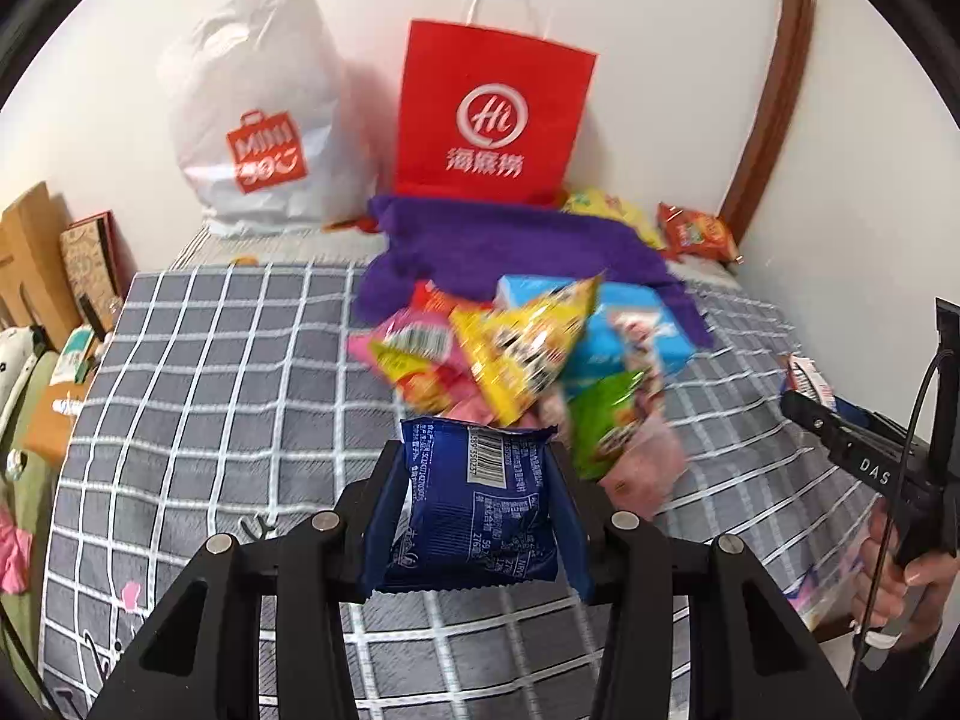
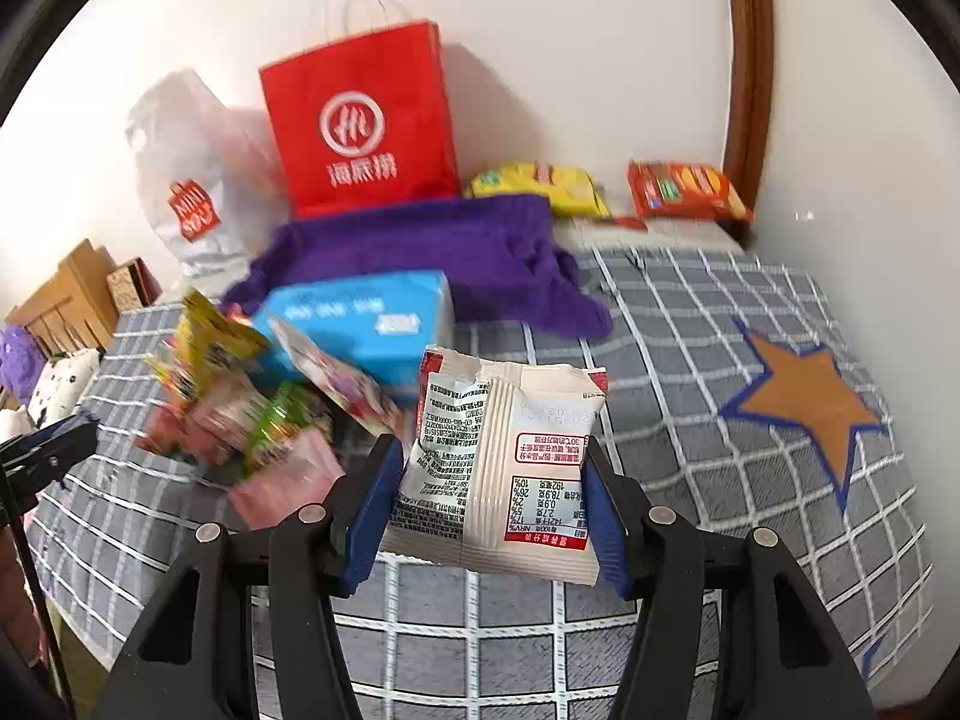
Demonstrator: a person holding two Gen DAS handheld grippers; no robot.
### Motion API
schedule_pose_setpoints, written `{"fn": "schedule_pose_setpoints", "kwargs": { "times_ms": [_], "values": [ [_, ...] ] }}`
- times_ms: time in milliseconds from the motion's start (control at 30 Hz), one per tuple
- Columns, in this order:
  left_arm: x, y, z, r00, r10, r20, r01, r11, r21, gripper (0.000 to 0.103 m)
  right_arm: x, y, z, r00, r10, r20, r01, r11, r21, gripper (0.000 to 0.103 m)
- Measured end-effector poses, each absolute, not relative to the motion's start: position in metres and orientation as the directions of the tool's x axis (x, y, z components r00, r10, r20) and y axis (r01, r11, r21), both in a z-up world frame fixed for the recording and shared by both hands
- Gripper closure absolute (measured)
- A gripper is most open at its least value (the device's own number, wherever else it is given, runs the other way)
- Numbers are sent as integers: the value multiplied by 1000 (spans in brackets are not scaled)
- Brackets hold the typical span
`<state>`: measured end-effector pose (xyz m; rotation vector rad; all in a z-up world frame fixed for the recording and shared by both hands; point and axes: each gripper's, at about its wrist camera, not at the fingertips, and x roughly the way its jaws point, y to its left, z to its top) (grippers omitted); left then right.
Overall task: Organize snacks
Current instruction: 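Carry the blue packet and white sachet over the purple towel with both grippers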
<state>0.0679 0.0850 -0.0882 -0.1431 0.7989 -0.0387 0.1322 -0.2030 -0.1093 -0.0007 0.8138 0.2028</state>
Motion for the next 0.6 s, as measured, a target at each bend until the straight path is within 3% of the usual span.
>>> {"fn": "schedule_pose_setpoints", "kwargs": {
  "times_ms": [600],
  "values": [
    [126, 60, -24, 725, -143, -673, 64, 988, -140, 60, 171, -166, -36, 696, 262, -669, -289, 955, 73, 45]
  ]
}}
